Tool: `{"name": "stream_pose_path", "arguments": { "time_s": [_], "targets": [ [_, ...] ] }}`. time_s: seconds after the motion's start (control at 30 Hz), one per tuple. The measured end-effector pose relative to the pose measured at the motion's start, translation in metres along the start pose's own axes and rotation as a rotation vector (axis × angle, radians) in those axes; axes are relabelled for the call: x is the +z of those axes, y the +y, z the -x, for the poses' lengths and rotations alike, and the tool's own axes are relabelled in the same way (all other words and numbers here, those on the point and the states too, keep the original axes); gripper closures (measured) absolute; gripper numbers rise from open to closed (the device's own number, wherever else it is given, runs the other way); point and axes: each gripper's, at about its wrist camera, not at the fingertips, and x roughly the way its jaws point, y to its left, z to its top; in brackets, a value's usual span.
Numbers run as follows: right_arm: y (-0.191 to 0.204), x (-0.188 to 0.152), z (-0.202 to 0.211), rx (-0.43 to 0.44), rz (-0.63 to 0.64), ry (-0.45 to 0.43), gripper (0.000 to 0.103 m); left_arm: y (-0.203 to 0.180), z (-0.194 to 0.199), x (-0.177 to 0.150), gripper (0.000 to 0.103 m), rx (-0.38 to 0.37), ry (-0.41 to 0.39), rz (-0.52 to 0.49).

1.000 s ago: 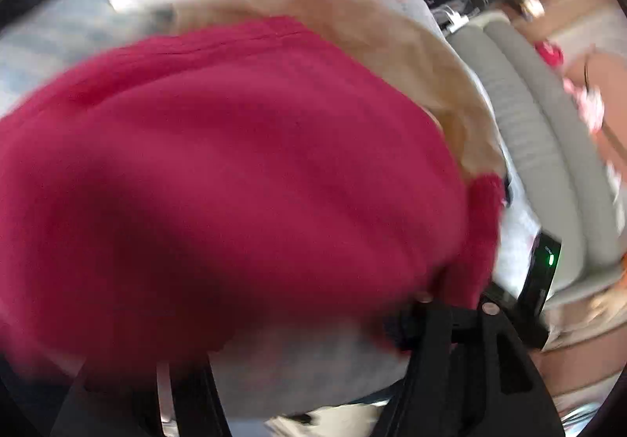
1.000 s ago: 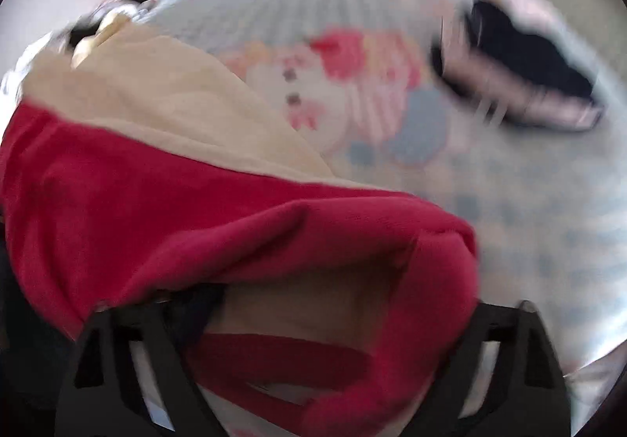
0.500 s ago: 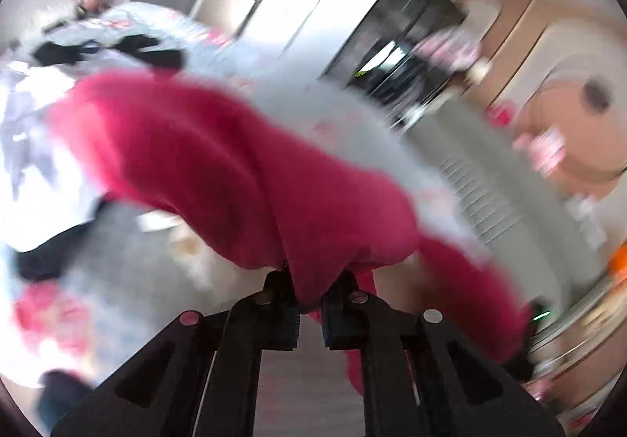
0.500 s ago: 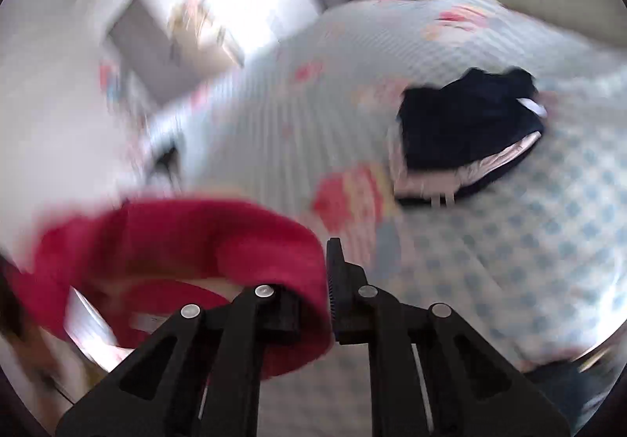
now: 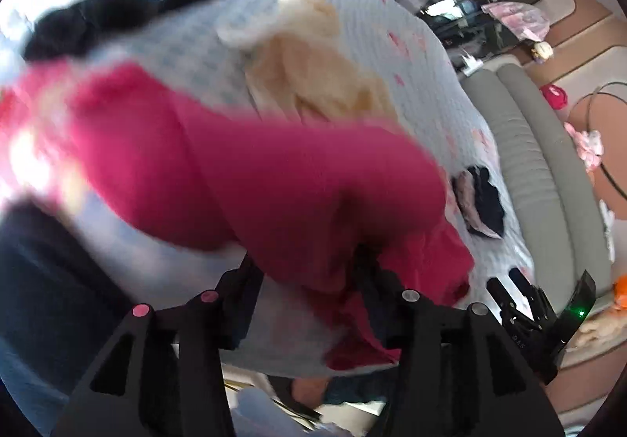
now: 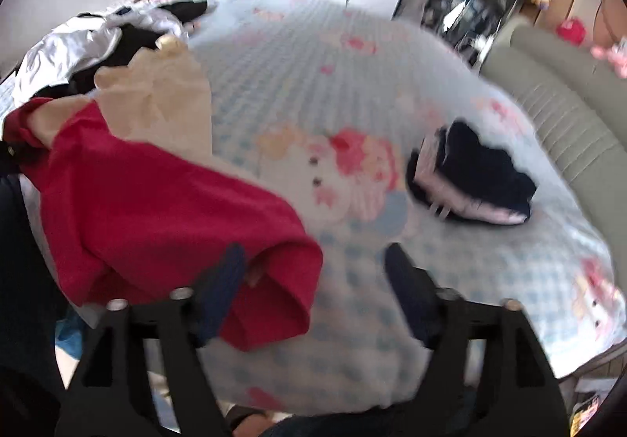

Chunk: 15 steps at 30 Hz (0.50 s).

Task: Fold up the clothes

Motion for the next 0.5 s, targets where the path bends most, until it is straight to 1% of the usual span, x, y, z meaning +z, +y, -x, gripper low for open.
{"name": "stream_pose_path", "arguments": {
  "time_s": [0.07,0.13,0.23,0.27,0.3,0.33,0.37,0.4,0.43,0.47,0.5],
  "targets": [
    [0.014,0.000,0.001,0.083,0.055,-0.003,0.019,-0.007,-0.013,-0.004,0.054,0.003,0.016,-0.009],
    [0.042,-0.003,-0.009,0.160,0.166,0.020,0.019,-0.014,-0.018,-0.002,0.054,0.015,-0.009,-0.005],
    [0.087,-0.006,-0.029,0.249,0.302,0.056,0.019,-0.019,-0.021,0.006,0.054,0.016,-0.041,0.016],
    [0.101,-0.007,-0.037,0.273,0.343,0.068,0.020,-0.020,-0.022,0.009,0.056,0.015,-0.050,0.023],
    [0.112,-0.008,-0.048,0.278,0.370,0.075,0.023,-0.022,-0.023,0.011,0.056,0.018,-0.057,0.026],
    [0.123,-0.009,-0.061,0.276,0.390,0.089,0.037,-0.025,-0.024,0.011,0.058,0.033,-0.058,0.012],
    [0.127,-0.007,-0.072,0.272,0.376,0.115,0.055,-0.027,-0.025,0.009,0.066,0.056,-0.057,-0.002],
    [0.124,-0.001,-0.079,0.299,0.318,0.136,0.060,-0.029,-0.026,0.007,0.078,0.078,-0.056,-0.017],
    [0.118,0.004,-0.083,0.330,0.252,0.151,0.072,-0.030,-0.027,0.005,0.083,0.101,-0.056,-0.031],
    [0.107,0.011,-0.083,0.371,0.163,0.150,0.082,-0.031,-0.028,0.004,0.088,0.119,-0.056,-0.041],
    [0.097,0.016,-0.083,0.410,0.078,0.152,0.086,-0.030,-0.027,0.003,0.091,0.122,-0.061,-0.034]
  ]
}}
